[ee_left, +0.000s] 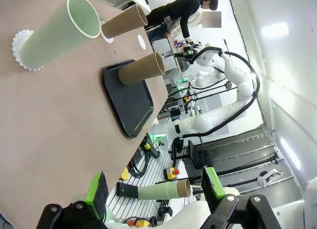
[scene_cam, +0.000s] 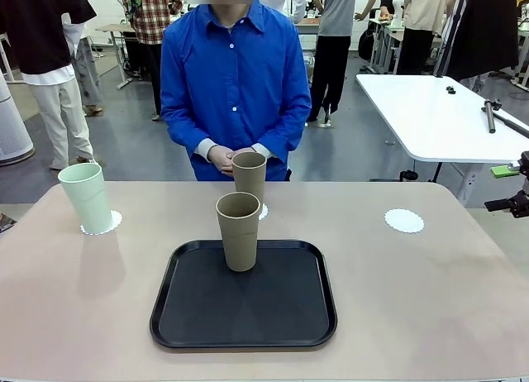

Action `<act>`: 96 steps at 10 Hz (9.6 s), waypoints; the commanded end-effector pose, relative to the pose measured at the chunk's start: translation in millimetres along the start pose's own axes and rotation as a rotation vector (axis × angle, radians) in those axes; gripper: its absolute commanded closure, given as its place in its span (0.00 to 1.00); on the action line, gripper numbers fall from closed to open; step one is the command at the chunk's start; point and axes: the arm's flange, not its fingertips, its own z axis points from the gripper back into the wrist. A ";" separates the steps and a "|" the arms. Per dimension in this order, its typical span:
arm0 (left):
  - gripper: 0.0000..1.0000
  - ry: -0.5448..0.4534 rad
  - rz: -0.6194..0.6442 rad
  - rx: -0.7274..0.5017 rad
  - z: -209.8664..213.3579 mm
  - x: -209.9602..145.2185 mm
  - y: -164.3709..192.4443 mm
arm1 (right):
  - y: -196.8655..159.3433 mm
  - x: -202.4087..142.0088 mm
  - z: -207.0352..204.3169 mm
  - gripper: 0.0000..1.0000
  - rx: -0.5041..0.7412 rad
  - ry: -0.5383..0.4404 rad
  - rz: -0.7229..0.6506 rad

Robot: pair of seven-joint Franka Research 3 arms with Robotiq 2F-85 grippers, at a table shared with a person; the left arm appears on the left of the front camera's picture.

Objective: Place coasters on the table and set cups on them.
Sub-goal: Take one Reusable plastic cup from the Flat Tray and place it on a coaster set by the human.

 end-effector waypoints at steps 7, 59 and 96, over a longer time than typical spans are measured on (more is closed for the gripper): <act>0.00 0.000 -0.003 0.001 1.1 -0.3 -1.5 | 40.3 23.8 -16.8 0.00 -0.142 0.087 0.198; 0.00 0.000 -0.003 0.001 1.1 -0.3 -1.5 | 16.0 -45.1 -433.0 0.00 0.137 -0.021 1.407; 0.00 0.000 -0.003 0.001 1.1 -0.3 -1.5 | 239.1 -63.3 -415.5 1.00 0.293 0.032 1.461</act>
